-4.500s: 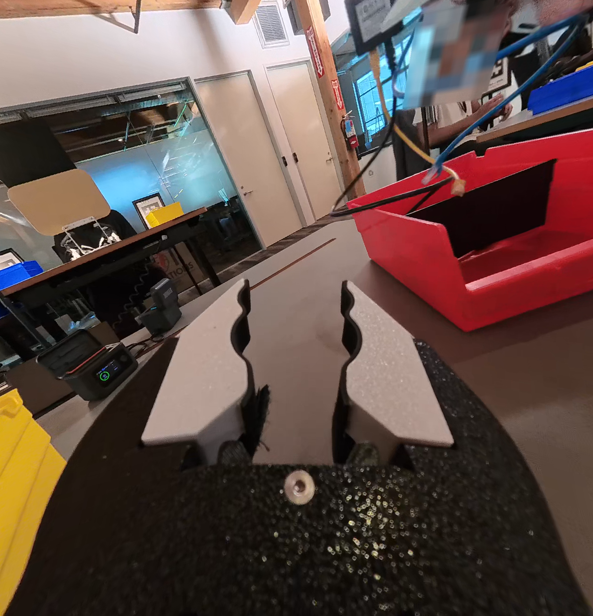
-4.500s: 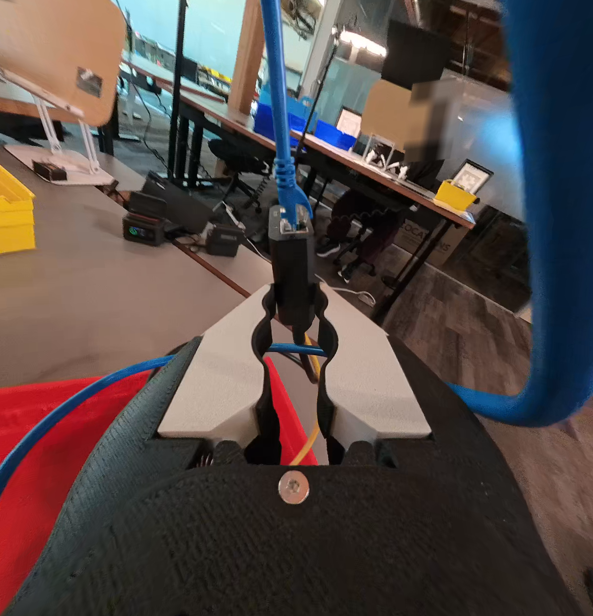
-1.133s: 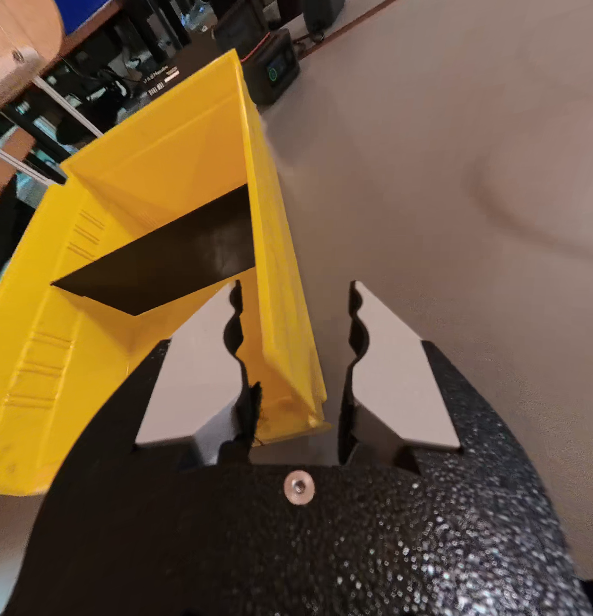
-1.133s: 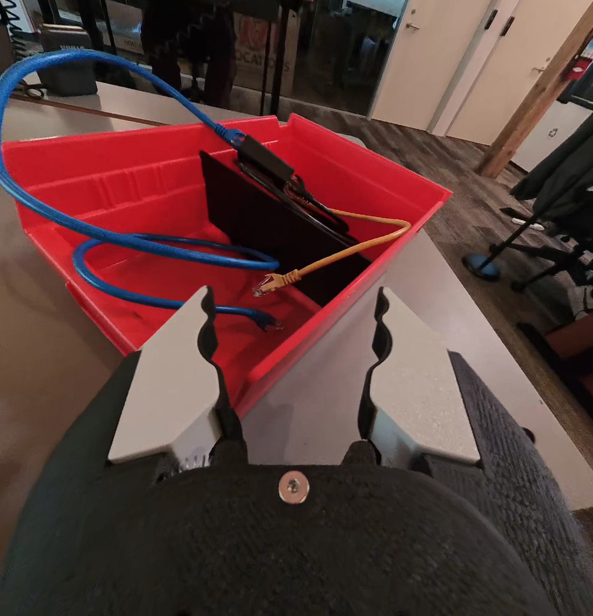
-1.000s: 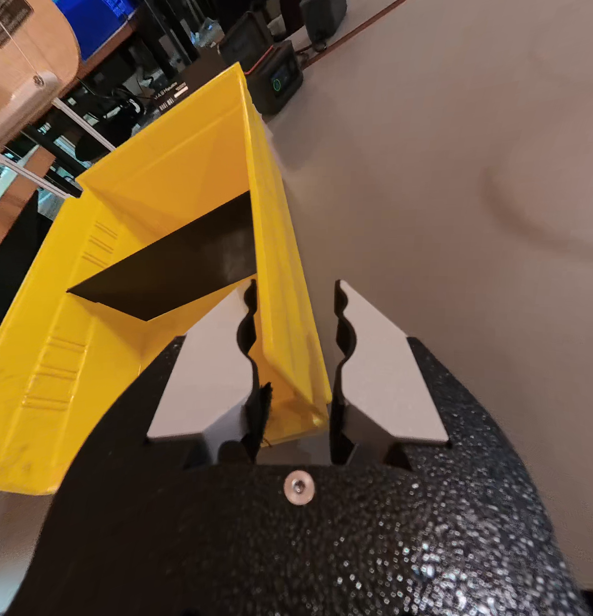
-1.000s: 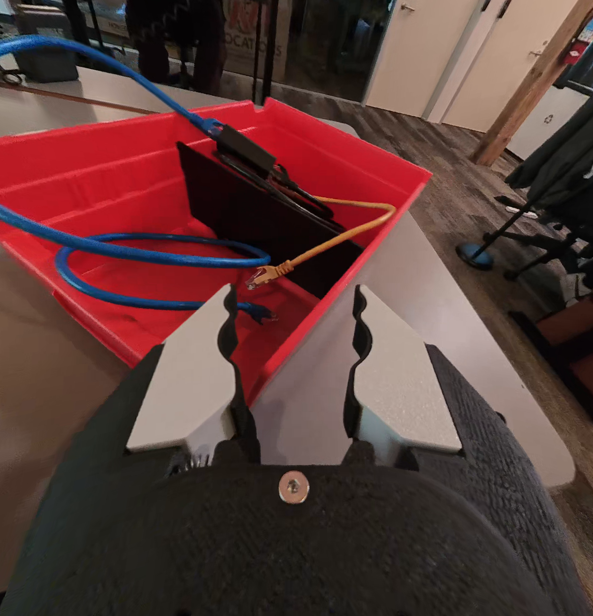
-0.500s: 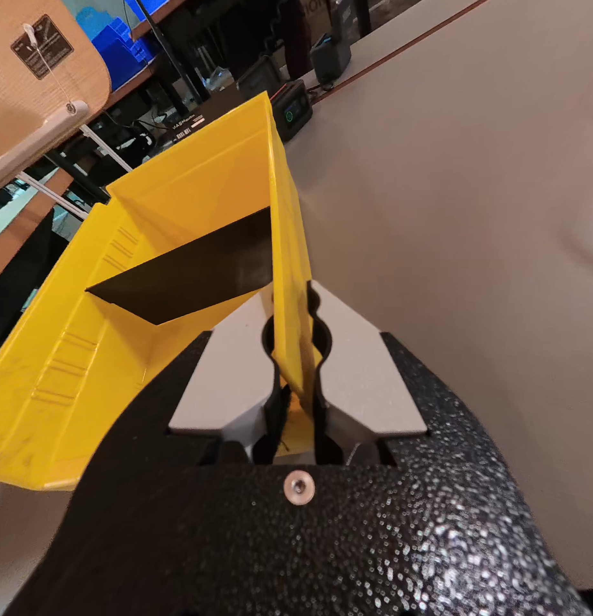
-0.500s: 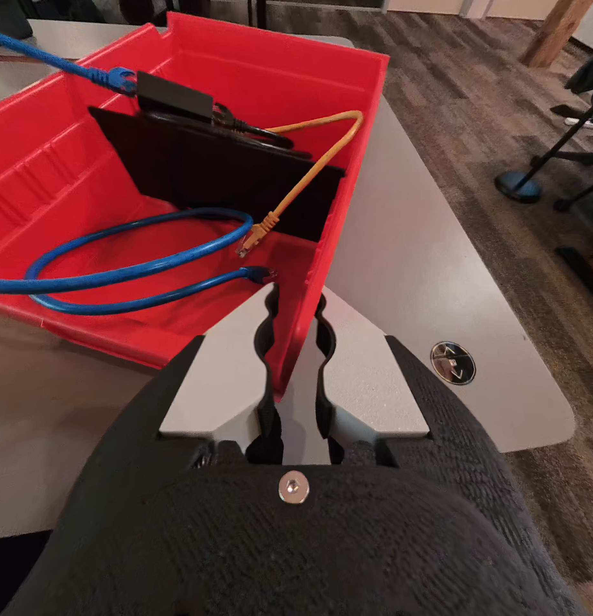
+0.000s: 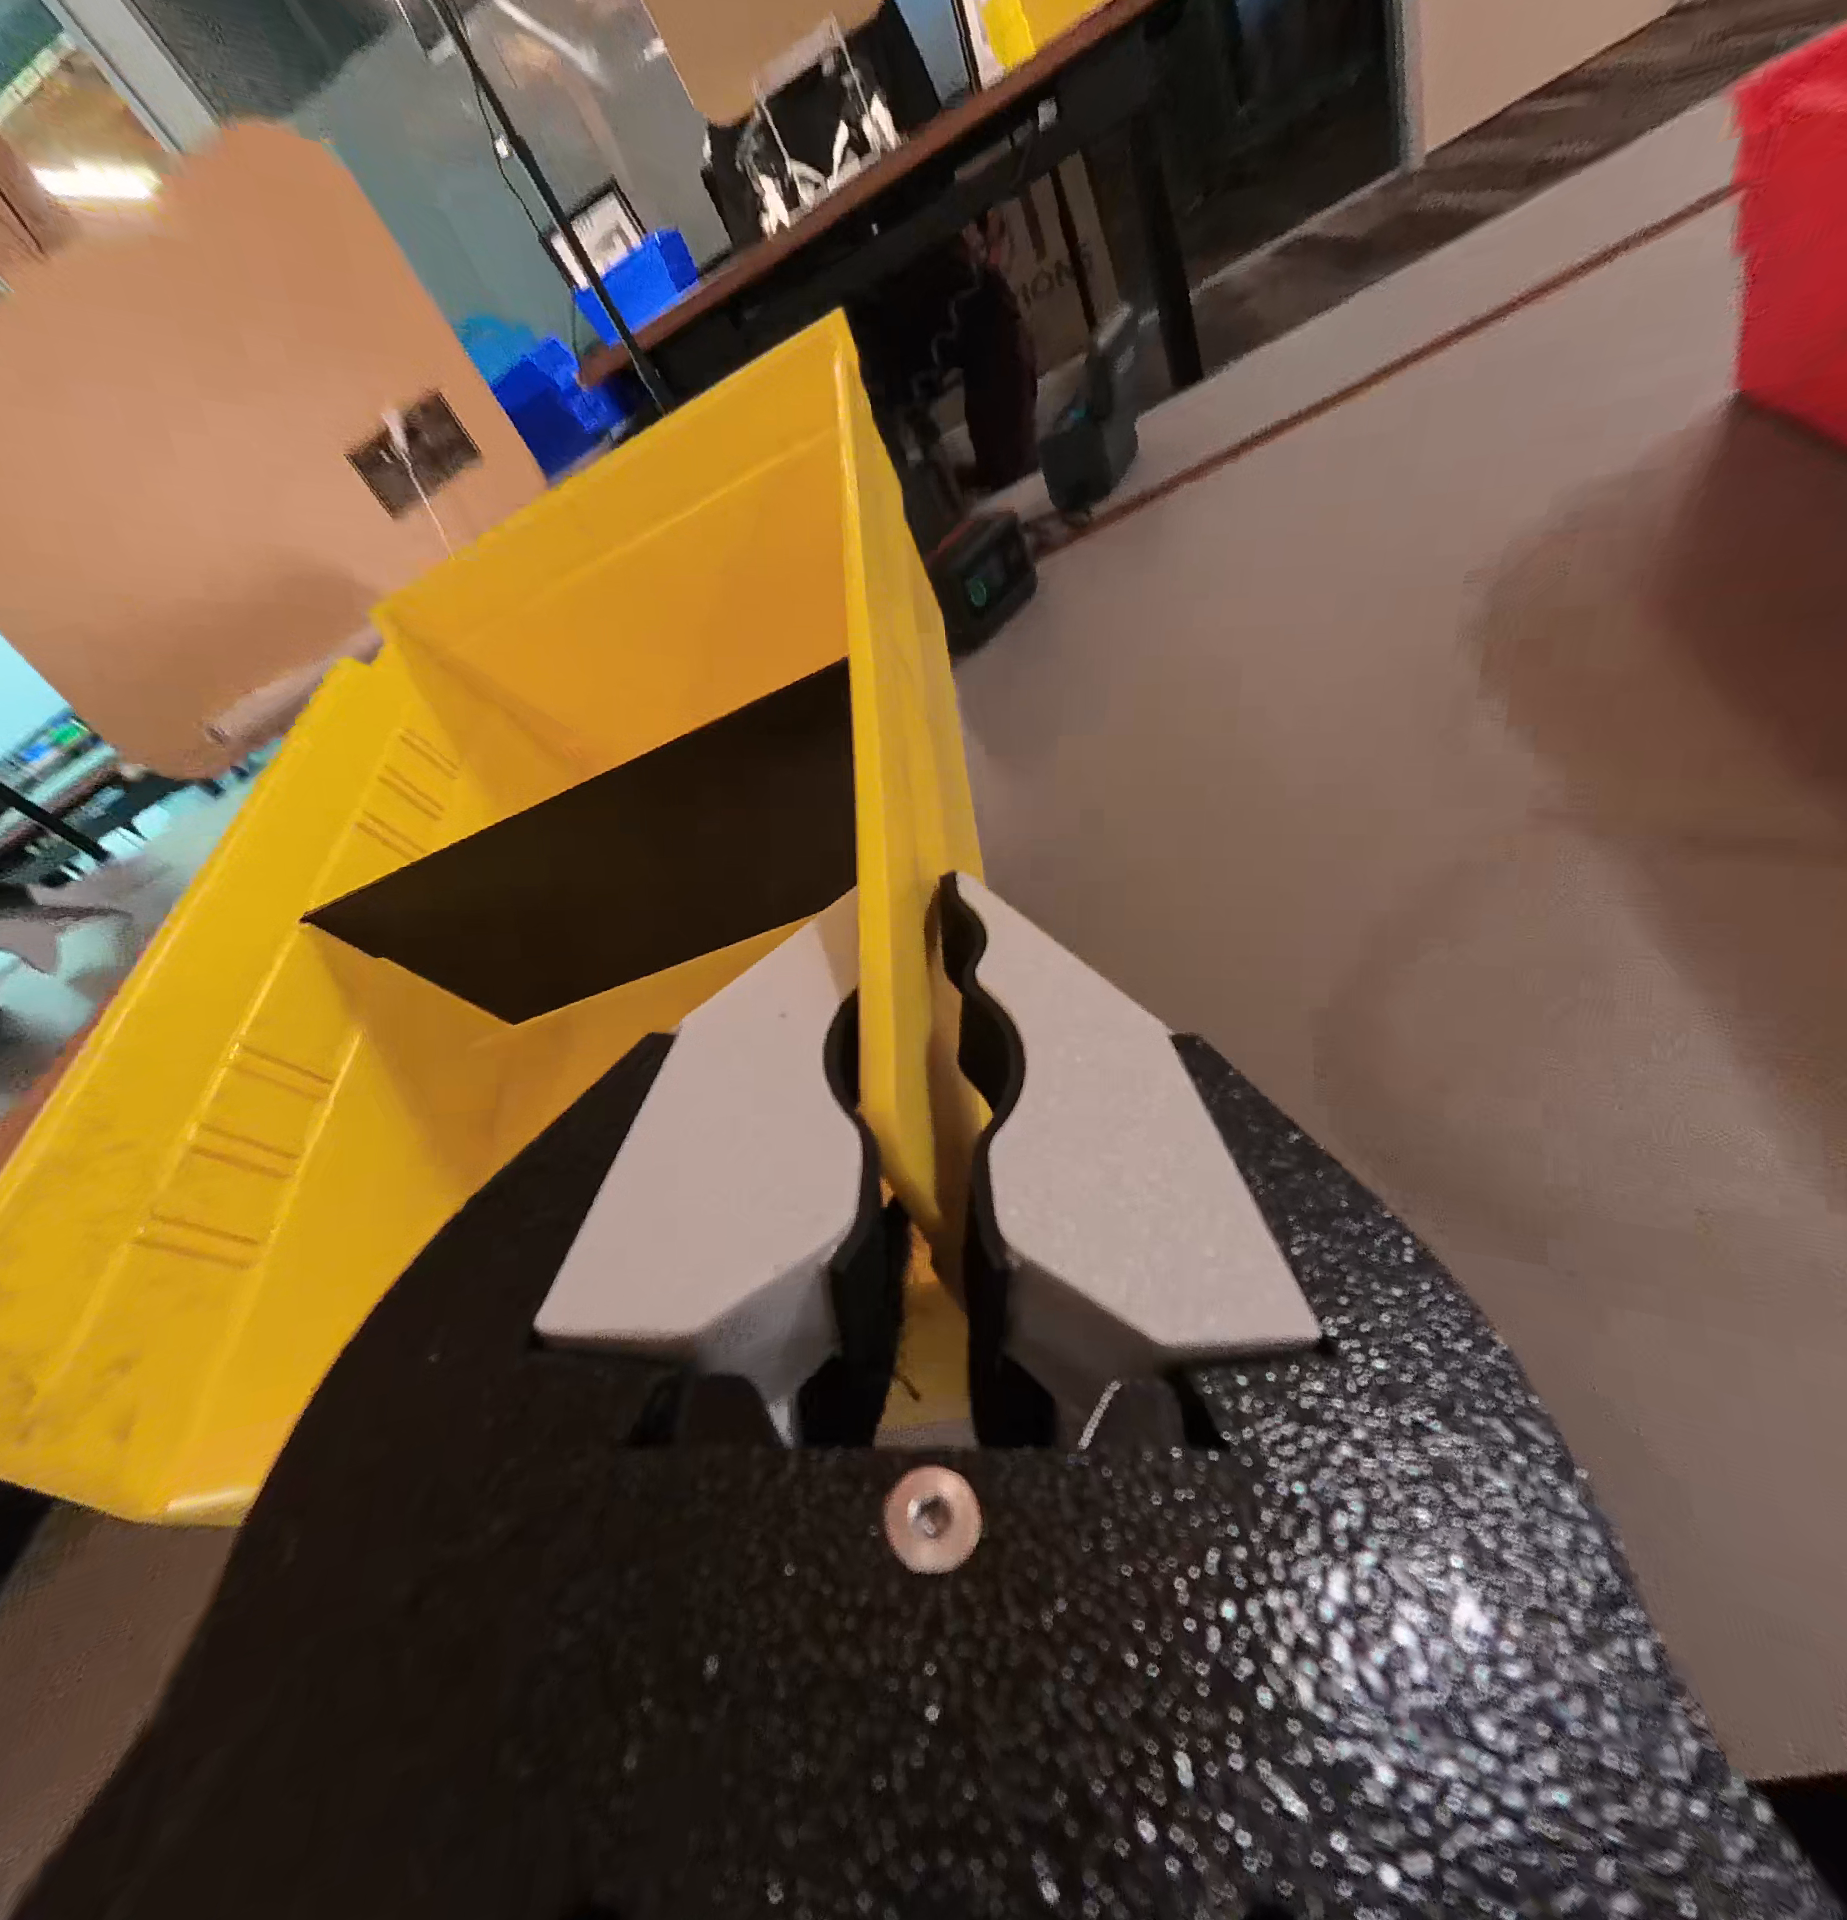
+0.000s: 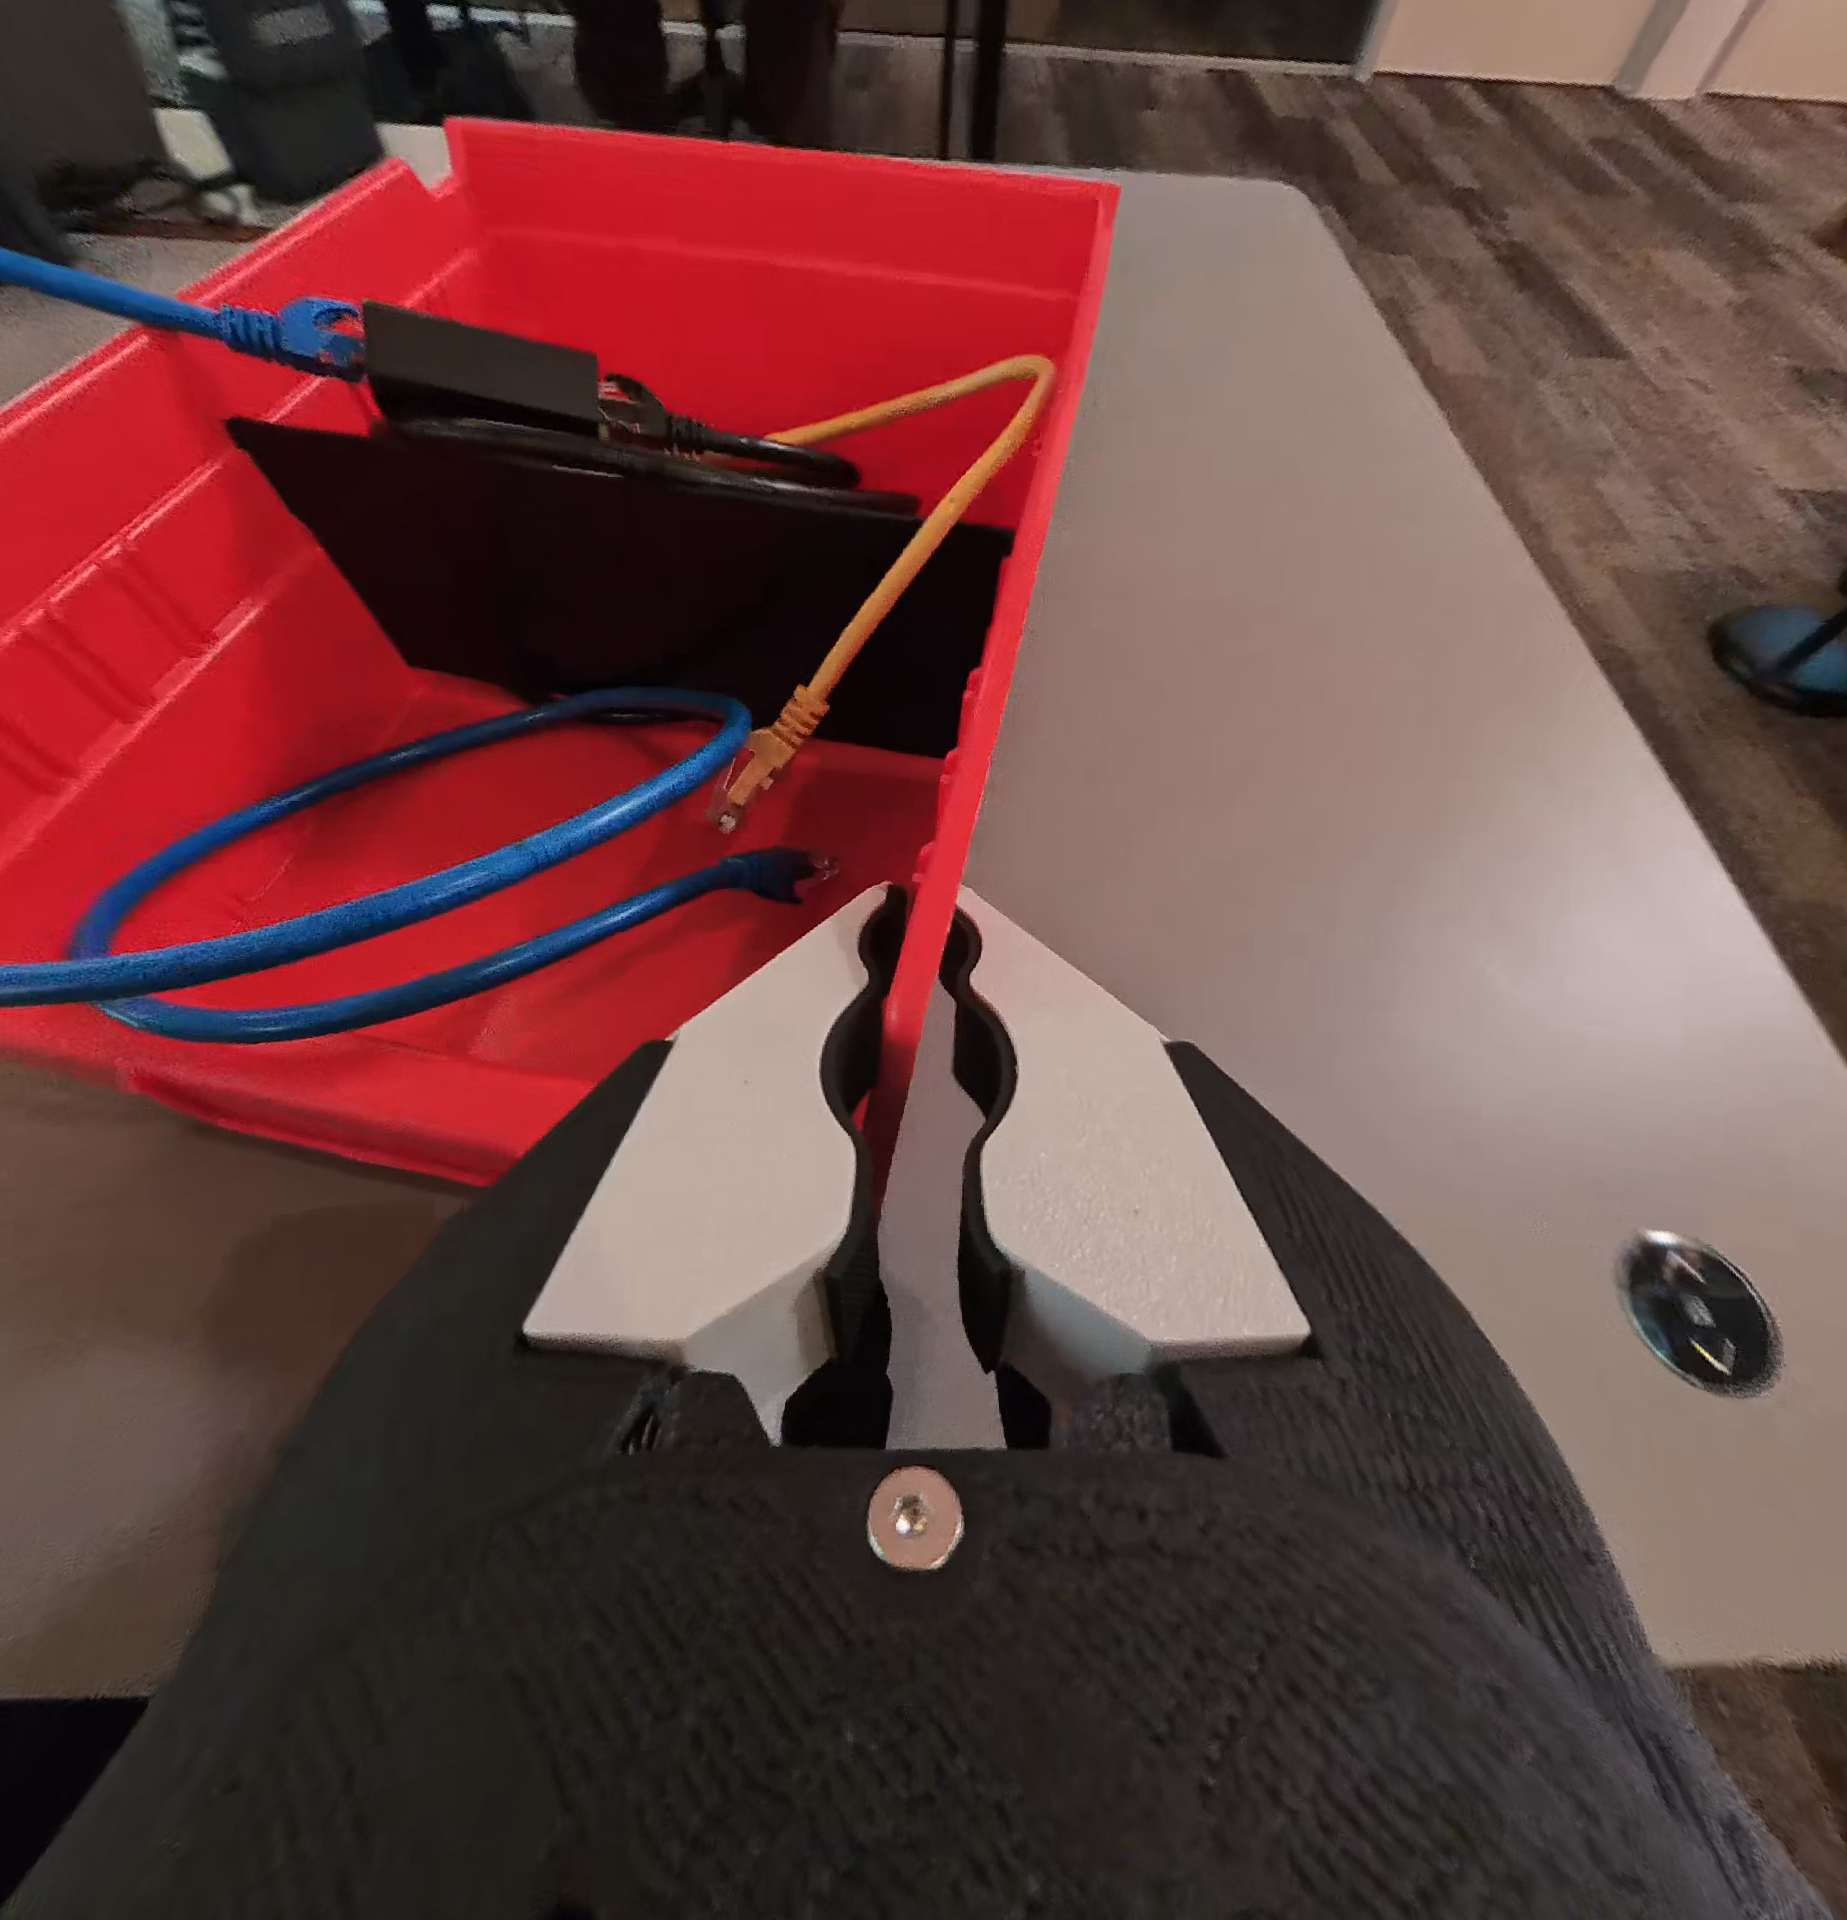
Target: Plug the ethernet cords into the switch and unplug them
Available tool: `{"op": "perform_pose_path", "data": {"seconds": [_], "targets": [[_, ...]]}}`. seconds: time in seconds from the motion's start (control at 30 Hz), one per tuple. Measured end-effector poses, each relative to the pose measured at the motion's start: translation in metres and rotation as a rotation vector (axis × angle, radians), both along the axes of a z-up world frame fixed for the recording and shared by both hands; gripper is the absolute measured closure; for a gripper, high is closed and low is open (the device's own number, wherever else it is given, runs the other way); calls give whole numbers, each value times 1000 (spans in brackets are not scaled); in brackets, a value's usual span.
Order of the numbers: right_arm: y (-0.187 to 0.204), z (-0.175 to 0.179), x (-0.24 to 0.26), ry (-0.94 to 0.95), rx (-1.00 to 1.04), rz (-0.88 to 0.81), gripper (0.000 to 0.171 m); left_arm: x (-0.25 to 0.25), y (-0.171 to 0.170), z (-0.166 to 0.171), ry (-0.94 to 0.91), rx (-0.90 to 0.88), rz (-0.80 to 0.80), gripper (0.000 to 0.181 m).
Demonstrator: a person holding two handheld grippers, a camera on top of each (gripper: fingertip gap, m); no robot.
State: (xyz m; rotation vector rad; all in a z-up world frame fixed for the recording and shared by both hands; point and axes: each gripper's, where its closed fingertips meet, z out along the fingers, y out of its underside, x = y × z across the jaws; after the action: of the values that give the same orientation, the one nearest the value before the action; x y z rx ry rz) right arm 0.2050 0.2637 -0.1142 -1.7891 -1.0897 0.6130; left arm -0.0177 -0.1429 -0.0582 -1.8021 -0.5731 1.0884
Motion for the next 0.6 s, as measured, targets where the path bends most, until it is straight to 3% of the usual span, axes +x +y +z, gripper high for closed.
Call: {"op": "perform_pose_path", "data": {"seconds": [0.2,0.5,0.57,0.6], "targets": [[-55,8,-52,2,15,139,168,22,7,44,97,33,-28,178],[-169,-2,-139,95,-116,328,166,35,-5,75,176,55,3,178],[-202,-1,-159,112,-132,388,163,36,-6,79,192,63,8,177],[-220,0,-167,118,-135,431,152,36,-7,80,197,67,9,178]]}}
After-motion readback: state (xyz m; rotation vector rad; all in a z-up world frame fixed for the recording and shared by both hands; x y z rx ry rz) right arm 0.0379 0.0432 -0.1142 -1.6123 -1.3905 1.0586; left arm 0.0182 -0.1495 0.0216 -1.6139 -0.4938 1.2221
